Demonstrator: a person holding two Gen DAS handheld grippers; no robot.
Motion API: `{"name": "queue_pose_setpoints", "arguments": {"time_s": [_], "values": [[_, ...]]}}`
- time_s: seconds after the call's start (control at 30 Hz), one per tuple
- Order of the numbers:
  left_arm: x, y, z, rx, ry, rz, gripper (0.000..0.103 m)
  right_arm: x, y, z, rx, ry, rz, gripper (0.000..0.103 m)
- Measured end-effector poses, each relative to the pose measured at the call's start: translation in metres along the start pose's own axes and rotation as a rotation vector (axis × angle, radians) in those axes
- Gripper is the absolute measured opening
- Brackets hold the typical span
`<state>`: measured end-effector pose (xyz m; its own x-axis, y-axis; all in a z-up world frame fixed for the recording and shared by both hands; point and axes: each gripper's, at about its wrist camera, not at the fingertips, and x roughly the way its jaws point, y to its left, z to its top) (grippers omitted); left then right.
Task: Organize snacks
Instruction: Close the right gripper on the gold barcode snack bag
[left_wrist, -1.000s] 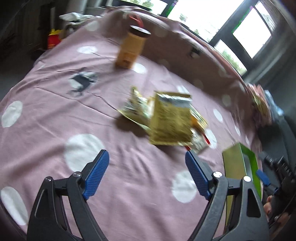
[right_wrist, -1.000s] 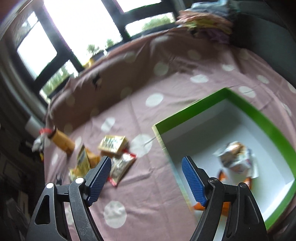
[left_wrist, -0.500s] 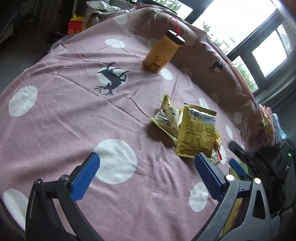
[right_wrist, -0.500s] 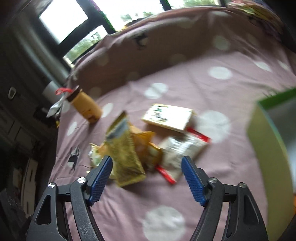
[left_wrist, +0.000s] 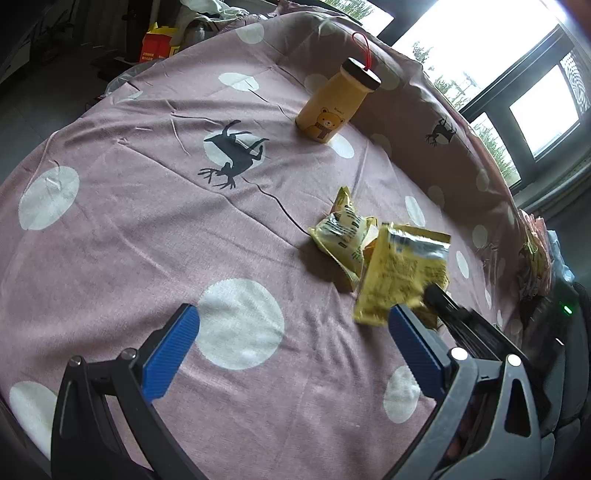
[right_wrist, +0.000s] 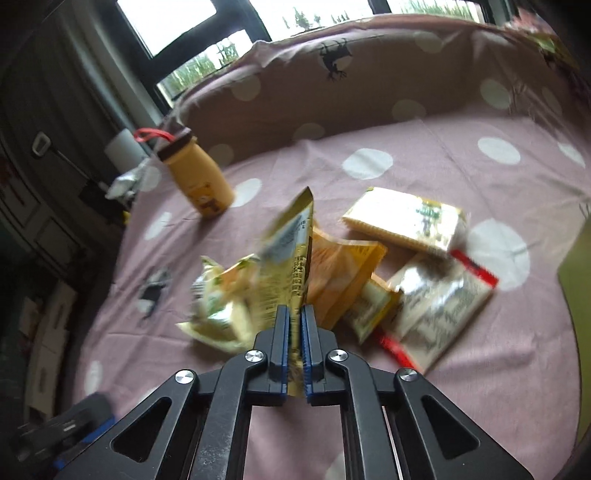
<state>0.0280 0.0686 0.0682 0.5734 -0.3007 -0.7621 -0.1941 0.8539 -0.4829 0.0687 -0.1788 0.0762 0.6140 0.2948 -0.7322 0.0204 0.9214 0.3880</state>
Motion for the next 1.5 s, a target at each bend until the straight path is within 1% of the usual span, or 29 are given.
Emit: {"name": "queue_pose_setpoints", "arguments": {"time_s": [0.07, 0.13, 0.17, 0.23, 0.27, 0.3, 0.33, 0.4, 0.43, 0.47, 0.53, 0.6, 0.63, 0.67, 0.7, 0.73, 0.77, 0.8, 0.87, 0.93, 0.97, 1.0, 1.07, 1.17, 1.27, 1.3, 1.37, 1.47, 1.5], "values": [[0.002, -0.003, -0.001, 0.012, 0.01, 0.003, 0.102, -0.013, 0.0, -0.007, 0.008, 0.01, -0.005, 0.006], [0.006, -0.006, -0.004, 0.027, 0.033, 0.003, 0.102, -0.029, -0.006, -0.015, 0.042, 0.051, -0.009, 0.006], [0.008, -0.008, -0.005, 0.032, 0.046, 0.0, 0.102, -0.033, -0.009, -0.018, 0.057, 0.06, 0.001, 0.006], [0.011, -0.013, -0.009, 0.043, 0.068, -0.014, 0.102, -0.041, -0.016, -0.023, 0.089, 0.109, 0.013, 0.006], [0.012, -0.016, -0.01, 0.051, 0.078, -0.021, 0.102, -0.043, -0.02, -0.025, 0.093, 0.151, 0.003, 0.006], [0.014, -0.021, -0.013, 0.067, 0.093, -0.029, 0.102, -0.044, -0.024, -0.027, 0.096, 0.168, -0.015, 0.006], [0.015, -0.024, -0.014, 0.078, 0.101, -0.032, 0.102, -0.046, -0.028, -0.026, 0.088, 0.179, -0.067, 0.006], [0.018, -0.032, -0.02, 0.116, 0.116, -0.028, 0.102, -0.05, -0.035, -0.025, 0.065, 0.178, -0.153, 0.007], [0.019, -0.037, -0.022, 0.139, 0.12, -0.02, 0.102, -0.052, -0.039, -0.025, 0.071, 0.168, -0.166, 0.007], [0.022, -0.043, -0.025, 0.163, 0.125, -0.012, 0.102, -0.054, -0.045, -0.024, 0.092, 0.155, -0.163, 0.008], [0.027, -0.052, -0.031, 0.198, 0.135, -0.007, 0.101, -0.052, -0.054, -0.022, 0.127, 0.161, -0.138, 0.009], [0.033, -0.057, -0.036, 0.198, 0.152, -0.02, 0.096, -0.045, -0.061, -0.023, 0.156, 0.18, -0.102, 0.014], [0.035, -0.058, -0.037, 0.19, 0.163, -0.031, 0.092, -0.042, -0.062, -0.023, 0.163, 0.19, -0.09, 0.023], [0.039, -0.059, -0.038, 0.184, 0.177, -0.044, 0.086, -0.036, -0.063, -0.025, 0.173, 0.208, -0.076, 0.035], [0.042, -0.062, -0.039, 0.182, 0.192, -0.054, 0.083, -0.031, -0.064, -0.025, 0.178, 0.221, -0.059, 0.041], [0.047, -0.065, -0.041, 0.184, 0.214, -0.064, 0.075, -0.029, -0.064, -0.026, 0.176, 0.223, -0.051, 0.049], [0.052, -0.067, -0.043, 0.187, 0.229, -0.065, 0.07, -0.027, -0.062, -0.026, 0.171, 0.226, -0.055, 0.05], [0.053, -0.069, -0.045, 0.188, 0.235, -0.062, 0.068, -0.025, -0.06, -0.026, 0.164, 0.227, -0.068, 0.05], [0.059, -0.072, -0.049, 0.188, 0.252, -0.059, 0.057, -0.022, -0.058, -0.024, 0.153, 0.204, -0.094, 0.05], [0.064, -0.074, -0.052, 0.182, 0.27, -0.078, 0.049, -0.018, -0.06, -0.023, 0.182, 0.198, -0.131, 0.05], [0.067, -0.076, -0.053, 0.176, 0.273, -0.085, 0.045, -0.016, -0.061, -0.023, 0.19, 0.196, -0.136, 0.05], [0.068, -0.077, -0.054, 0.176, 0.273, -0.077, 0.043, -0.014, -0.059, -0.023, 0.186, 0.201, -0.129, 0.05], [0.067, -0.079, -0.056, 0.195, 0.261, -0.057, 0.036, -0.008, -0.057, -0.023, 0.161, 0.219, -0.113, 0.05], [0.071, -0.082, -0.058, 0.209, 0.289, -0.092, 0.03, 0.0, -0.057, -0.025, 0.158, 0.241, -0.086, 0.05], [0.073, -0.083, -0.058, 0.203, 0.295, -0.116, 0.029, 0.004, -0.062, -0.027, 0.189, 0.259, -0.058, 0.05], [0.075, -0.083, -0.059, 0.205, 0.297, -0.12, 0.029, 0.007, -0.062, -0.028, 0.2, 0.266, -0.046, 0.05], [0.076, -0.084, -0.06, 0.211, 0.295, -0.118, 0.022, 0.008, -0.062, -0.029, 0.197, 0.267, -0.041, 0.05], [0.076, -0.084, -0.06, 0.214, 0.294, -0.123, 0.02, 0.009, -0.061, -0.03, 0.203, 0.275, -0.005, 0.05], [0.076, -0.084, -0.06, 0.214, 0.293, -0.125, 0.02, 0.01, -0.061, -0.03, 0.202, 0.276, -0.008, 0.05]]}}
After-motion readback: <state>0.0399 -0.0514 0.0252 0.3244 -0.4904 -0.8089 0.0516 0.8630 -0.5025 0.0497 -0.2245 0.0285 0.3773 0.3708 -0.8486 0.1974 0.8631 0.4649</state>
